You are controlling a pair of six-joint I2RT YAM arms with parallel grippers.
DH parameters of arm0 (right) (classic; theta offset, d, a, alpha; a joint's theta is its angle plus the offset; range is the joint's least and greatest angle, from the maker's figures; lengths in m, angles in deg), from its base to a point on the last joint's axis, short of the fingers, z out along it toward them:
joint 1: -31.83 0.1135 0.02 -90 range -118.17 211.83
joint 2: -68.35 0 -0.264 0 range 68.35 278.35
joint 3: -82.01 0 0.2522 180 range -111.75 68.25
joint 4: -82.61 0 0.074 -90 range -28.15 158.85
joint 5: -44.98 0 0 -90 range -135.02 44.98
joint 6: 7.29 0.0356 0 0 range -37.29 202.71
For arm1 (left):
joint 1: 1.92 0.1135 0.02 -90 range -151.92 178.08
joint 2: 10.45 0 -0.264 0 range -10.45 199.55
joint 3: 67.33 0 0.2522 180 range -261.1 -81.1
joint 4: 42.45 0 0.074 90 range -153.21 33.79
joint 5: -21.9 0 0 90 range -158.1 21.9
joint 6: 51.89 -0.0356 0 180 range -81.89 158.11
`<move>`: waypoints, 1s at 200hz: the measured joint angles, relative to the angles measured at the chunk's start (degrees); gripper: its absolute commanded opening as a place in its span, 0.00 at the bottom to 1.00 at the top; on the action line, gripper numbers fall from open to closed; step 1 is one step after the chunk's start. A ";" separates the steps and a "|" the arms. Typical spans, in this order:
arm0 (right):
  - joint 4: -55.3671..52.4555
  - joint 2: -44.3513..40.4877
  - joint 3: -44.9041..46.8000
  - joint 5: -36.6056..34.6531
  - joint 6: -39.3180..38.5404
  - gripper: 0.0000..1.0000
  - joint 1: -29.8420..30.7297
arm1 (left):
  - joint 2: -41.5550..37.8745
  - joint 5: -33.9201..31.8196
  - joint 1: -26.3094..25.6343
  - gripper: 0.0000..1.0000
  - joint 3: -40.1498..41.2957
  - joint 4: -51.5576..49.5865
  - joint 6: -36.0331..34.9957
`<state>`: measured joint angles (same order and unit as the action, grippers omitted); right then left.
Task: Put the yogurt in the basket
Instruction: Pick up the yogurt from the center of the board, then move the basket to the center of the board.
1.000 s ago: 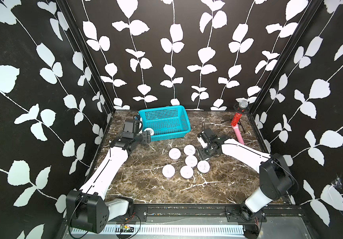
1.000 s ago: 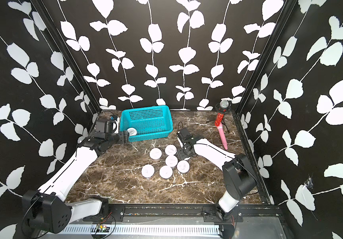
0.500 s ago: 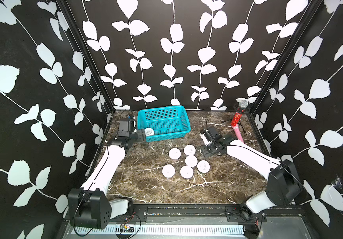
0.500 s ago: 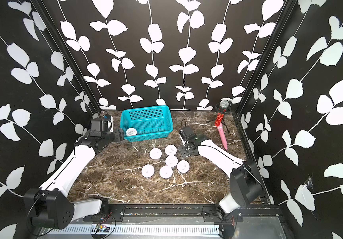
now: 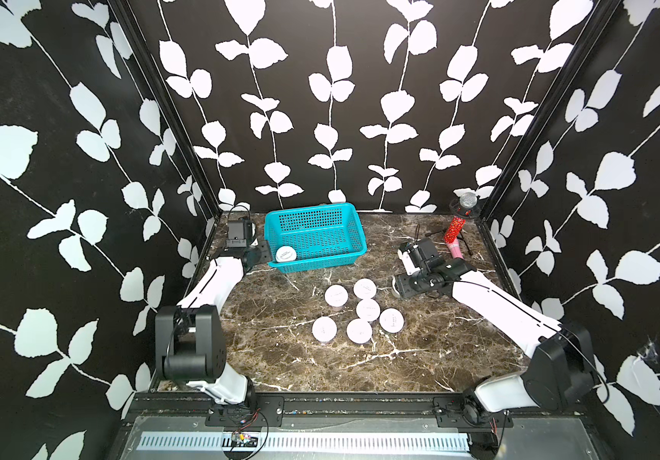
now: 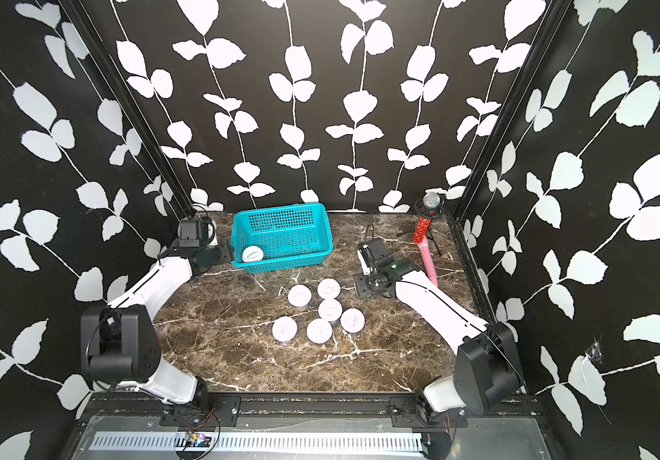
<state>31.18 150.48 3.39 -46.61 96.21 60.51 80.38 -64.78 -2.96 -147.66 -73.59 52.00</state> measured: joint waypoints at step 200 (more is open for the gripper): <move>-0.50 -1.86 -0.11 2.97 -0.09 0.61 -0.24 | 12.66 6.40 0.44 0.16 -5.70 8.76 -0.09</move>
<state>30.68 148.62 3.28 -43.64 96.12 60.27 93.03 -58.38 -2.52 -153.37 -64.83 51.91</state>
